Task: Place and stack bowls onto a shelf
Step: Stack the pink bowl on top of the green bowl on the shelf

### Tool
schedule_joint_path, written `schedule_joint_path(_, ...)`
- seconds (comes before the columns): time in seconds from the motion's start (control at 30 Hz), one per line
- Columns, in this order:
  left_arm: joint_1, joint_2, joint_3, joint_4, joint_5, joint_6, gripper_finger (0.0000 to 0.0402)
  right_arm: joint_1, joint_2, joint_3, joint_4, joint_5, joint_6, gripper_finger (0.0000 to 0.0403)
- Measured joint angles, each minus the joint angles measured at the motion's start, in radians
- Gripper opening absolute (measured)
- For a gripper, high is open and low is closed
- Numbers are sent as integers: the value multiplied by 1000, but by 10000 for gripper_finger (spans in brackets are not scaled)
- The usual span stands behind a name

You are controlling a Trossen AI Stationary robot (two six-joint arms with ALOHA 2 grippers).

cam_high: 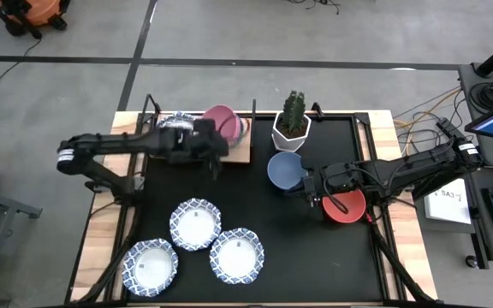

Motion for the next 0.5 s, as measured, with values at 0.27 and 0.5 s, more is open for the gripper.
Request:
schedule_joint_path(0.27, 198, 41, -20, 45, 224, 66, 0, 0, 0, 0, -32, 0, 9, 9)
schedule_joint_path(0.5, 229, 97, -21, 62, 230, 96, 0, 0, 0, 0, -42, 0, 17, 9)
